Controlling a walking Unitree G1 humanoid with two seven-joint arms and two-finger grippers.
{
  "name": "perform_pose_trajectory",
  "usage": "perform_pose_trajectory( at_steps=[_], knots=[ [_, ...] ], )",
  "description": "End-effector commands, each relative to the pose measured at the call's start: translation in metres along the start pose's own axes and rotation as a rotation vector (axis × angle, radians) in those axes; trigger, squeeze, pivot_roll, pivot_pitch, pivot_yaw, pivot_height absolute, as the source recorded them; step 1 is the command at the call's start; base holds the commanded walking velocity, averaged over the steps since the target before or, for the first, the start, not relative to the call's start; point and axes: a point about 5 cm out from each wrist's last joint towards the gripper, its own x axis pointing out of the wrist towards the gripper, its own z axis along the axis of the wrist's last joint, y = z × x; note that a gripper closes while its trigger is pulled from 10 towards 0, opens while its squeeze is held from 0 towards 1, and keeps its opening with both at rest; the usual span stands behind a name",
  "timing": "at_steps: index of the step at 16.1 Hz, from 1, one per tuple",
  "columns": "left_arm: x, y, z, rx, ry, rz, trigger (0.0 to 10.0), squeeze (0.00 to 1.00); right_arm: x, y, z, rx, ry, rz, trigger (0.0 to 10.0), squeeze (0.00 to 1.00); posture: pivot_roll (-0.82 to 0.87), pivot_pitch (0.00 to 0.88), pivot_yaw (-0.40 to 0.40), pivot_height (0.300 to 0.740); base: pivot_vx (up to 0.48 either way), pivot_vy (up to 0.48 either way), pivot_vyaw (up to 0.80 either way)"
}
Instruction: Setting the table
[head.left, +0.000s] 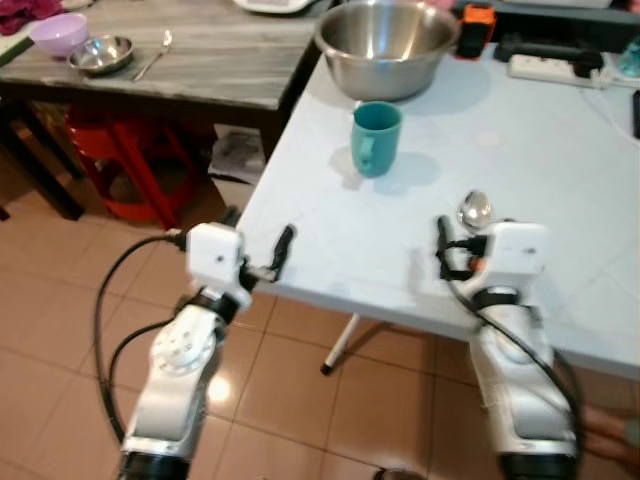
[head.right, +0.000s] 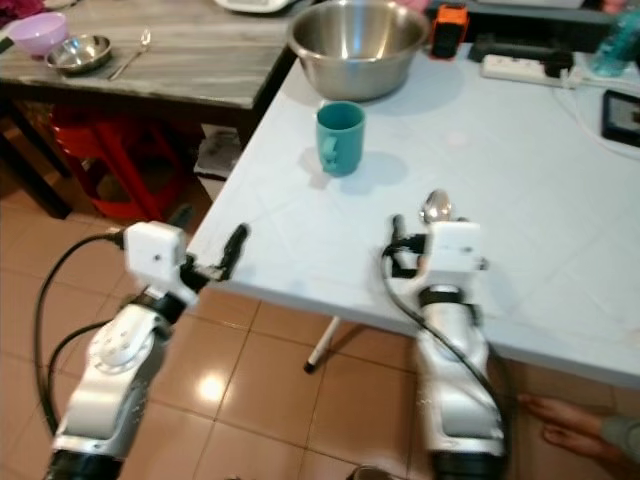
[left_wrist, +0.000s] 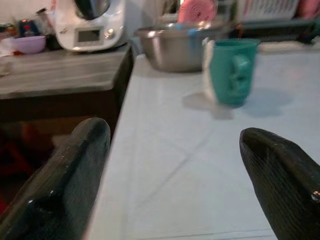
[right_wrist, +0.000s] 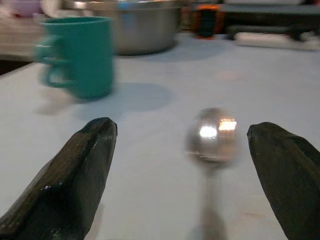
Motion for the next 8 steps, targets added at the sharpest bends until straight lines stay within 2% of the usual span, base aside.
perform_pose_trajectory(
  at_steps=[1, 3, 8],
  knots=[
    [0.001, -0.0052, 0.0023, -0.006, -0.008, -0.028, 10.0, 0.0, -0.0022, -0.0085, -0.0005, -0.01, 0.003, -0.025, 10.0, 0.0, -0.17, 0.188, 0.077, 0.74, 0.281, 0.0, 0.0],
    [0.0009, -0.006, 0.0024, -0.005, -0.005, -0.032, 10.0, 0.0, -0.0023, -0.0079, -0.0009, -0.011, 0.006, -0.024, 10.0, 0.0, -0.17, 0.188, 0.077, 0.74, 0.261, 0.0, 0.0],
    [0.0005, -0.0094, 0.0015, -0.025, 0.001, -0.064, 10.0, 0.0, -0.0027, -0.0064, -0.0022, -0.01, 0.013, -0.02, 10.0, 0.0, -0.17, 0.191, 0.079, 0.74, 0.0, 0.0, 0.0]
  ],
)
